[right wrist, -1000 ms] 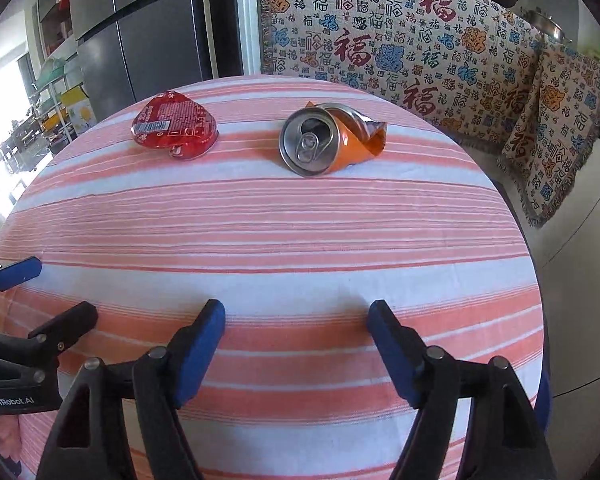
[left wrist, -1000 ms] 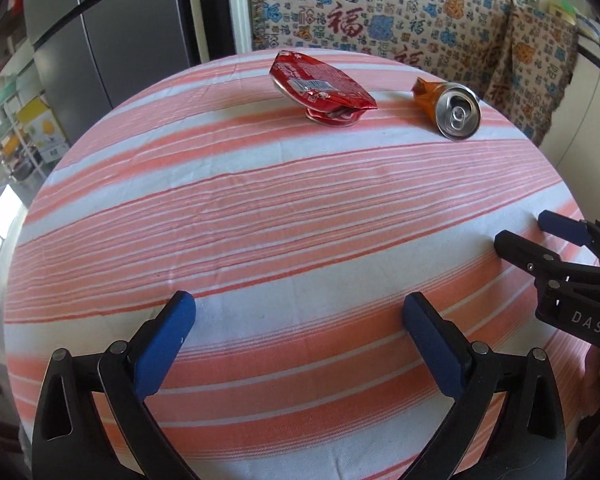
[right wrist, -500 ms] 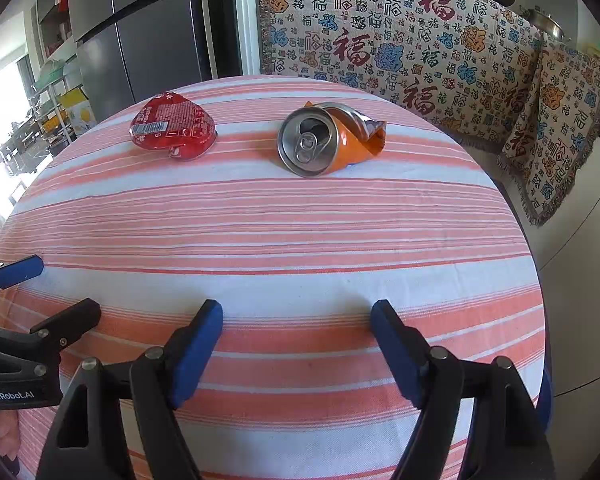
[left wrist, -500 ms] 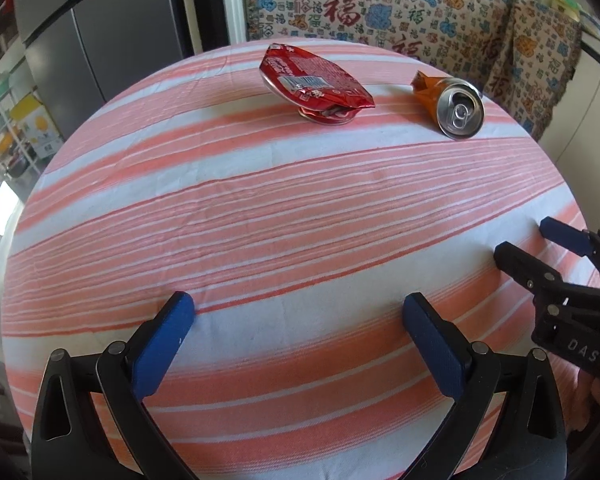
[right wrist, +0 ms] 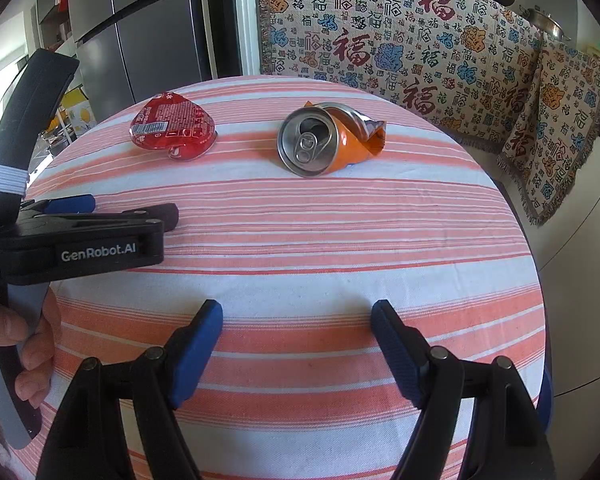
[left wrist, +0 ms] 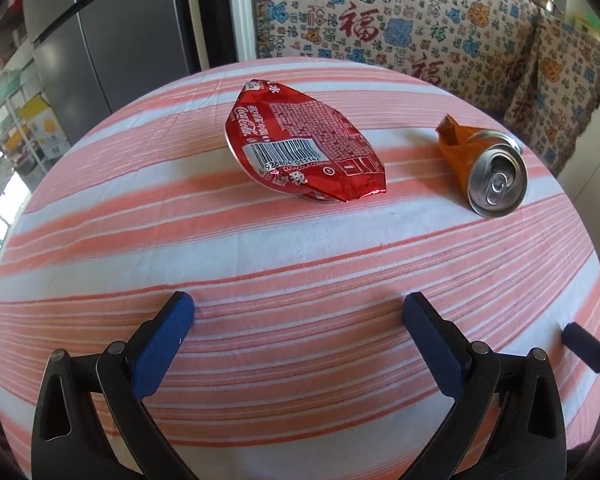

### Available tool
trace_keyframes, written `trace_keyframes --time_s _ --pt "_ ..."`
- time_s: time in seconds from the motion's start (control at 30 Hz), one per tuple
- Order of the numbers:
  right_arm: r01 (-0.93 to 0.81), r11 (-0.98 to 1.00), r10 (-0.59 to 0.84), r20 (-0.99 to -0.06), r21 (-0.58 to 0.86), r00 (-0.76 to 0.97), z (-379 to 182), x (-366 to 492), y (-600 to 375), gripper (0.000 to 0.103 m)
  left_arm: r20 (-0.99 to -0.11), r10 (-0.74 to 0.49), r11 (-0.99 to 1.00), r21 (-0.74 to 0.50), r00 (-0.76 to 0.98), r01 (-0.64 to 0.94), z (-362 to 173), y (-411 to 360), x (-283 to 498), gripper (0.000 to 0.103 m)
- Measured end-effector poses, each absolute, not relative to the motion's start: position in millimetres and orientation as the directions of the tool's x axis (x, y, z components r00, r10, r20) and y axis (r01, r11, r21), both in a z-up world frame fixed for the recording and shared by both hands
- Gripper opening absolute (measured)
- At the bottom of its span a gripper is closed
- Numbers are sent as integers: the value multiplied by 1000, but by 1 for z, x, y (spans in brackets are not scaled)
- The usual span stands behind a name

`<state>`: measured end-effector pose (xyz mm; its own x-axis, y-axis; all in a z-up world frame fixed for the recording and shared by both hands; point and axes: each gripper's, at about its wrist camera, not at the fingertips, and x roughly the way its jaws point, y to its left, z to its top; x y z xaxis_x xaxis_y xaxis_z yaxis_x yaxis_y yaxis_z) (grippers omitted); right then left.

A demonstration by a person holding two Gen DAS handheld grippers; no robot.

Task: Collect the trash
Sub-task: 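Grasp the red Coca-Cola wrapper with the left tool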

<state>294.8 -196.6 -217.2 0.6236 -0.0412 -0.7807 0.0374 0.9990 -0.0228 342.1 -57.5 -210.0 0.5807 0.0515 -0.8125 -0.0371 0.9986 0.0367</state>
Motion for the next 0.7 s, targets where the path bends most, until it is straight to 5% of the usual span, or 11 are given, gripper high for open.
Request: trace_keyframes --time_s 0.27,0.7 --pt "37 999 -41 -781 -23 623 -217 295 -197 79 -812 52 999 33 581 -42 -210 -58 351 103" --pt "36 999 -40 -781 -21 623 -217 294 -198 79 -810 178 963 27 559 -268 -212 -64 434 103"
